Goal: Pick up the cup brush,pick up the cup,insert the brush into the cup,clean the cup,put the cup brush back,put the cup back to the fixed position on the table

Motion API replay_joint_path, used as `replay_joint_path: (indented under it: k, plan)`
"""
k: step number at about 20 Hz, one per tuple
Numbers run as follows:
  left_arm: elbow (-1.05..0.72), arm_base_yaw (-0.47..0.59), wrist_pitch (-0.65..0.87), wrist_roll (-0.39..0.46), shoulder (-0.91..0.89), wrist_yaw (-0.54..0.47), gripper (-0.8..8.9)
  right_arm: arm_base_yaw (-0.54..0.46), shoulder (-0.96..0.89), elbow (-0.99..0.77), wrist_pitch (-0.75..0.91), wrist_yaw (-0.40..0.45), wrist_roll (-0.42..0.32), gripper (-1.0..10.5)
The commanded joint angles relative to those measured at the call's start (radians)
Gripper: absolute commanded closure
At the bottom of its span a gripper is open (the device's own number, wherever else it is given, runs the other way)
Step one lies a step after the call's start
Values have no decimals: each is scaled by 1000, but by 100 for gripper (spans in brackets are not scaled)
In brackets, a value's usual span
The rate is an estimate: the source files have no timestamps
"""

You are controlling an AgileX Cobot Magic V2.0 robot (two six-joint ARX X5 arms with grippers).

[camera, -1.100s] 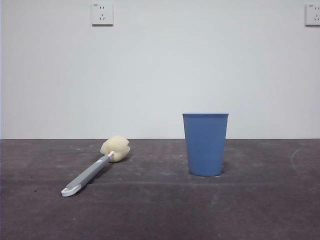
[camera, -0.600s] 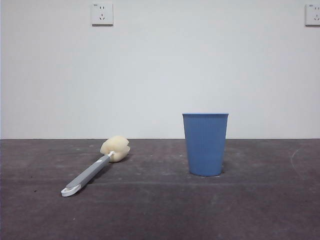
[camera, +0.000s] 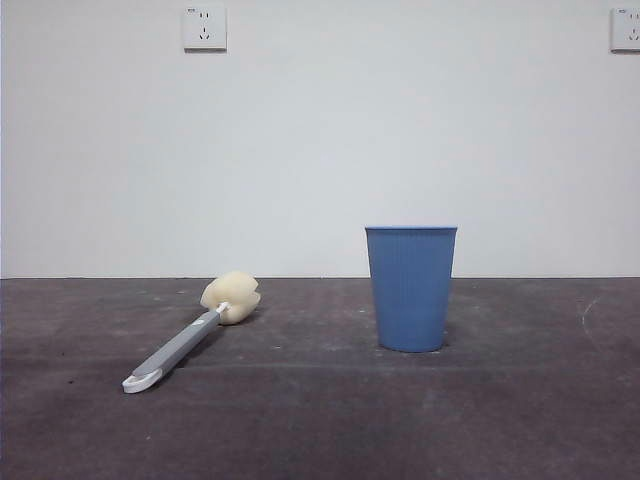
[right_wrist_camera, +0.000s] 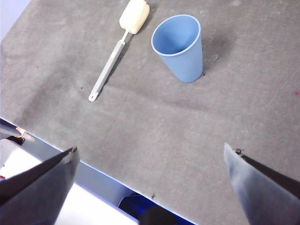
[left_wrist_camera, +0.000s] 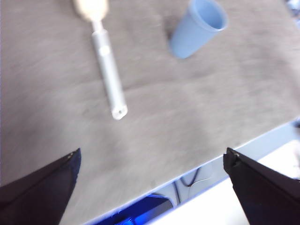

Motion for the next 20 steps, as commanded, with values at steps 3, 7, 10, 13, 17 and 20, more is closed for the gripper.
replay_joint_path:
  k: [3, 7, 10, 13, 17, 20]
  plan:
    - [3, -77, 116, -18, 140, -4, 122, 3, -2, 3, 8, -2, 3, 406]
    - [3, -237, 266, -77, 315, -138, 123, 3, -2, 3, 8, -2, 3, 407]
    - [3, -362, 404, -138, 455, -306, 124, 3, -2, 3, 8, -2, 11, 407]
    - [3, -437, 489, -212, 607, -446, 127, 3, -2, 3, 8, -2, 12, 407]
    - [3, -464, 584, -261, 782, -521, 127, 3, -2, 3, 8, -2, 15, 407]
    - [3, -466, 639, -294, 885, -521, 127, 3, -2, 3, 9, -2, 15, 407]
